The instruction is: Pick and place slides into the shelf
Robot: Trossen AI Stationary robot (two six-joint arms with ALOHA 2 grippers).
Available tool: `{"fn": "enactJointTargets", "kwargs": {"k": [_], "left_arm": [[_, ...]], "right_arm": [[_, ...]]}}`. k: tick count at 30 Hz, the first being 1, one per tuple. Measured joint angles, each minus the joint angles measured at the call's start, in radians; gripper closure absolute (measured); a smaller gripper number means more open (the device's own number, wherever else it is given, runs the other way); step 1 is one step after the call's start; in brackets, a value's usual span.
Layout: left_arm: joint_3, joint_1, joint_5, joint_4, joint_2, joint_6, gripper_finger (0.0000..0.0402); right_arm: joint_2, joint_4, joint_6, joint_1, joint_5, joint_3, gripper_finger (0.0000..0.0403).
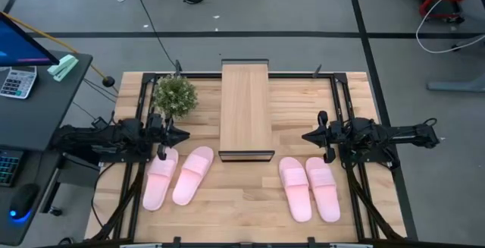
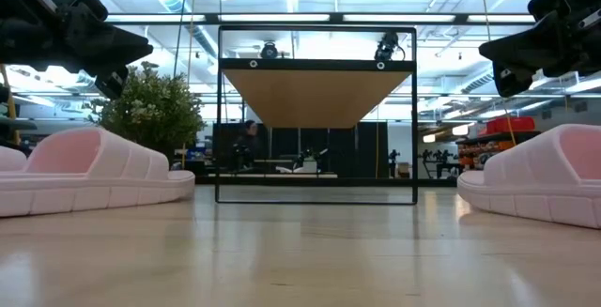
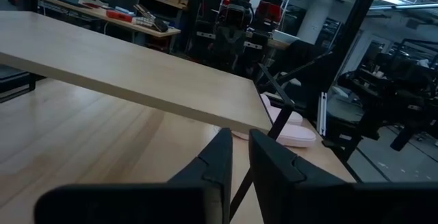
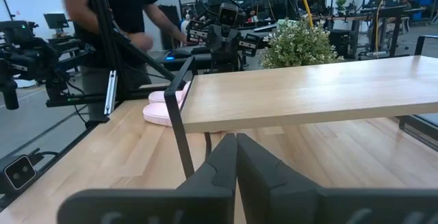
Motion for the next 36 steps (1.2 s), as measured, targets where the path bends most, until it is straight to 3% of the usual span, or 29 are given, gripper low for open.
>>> {"fn": "enactJointTargets", "kwargs": {"k": [36], "left_arm": [[0.000, 0.000, 0.000, 0.000, 0.000, 0.000, 0.0338]], "right_arm": [[0.000, 0.000, 0.000, 0.000, 0.000, 0.000, 0.0386]]}}
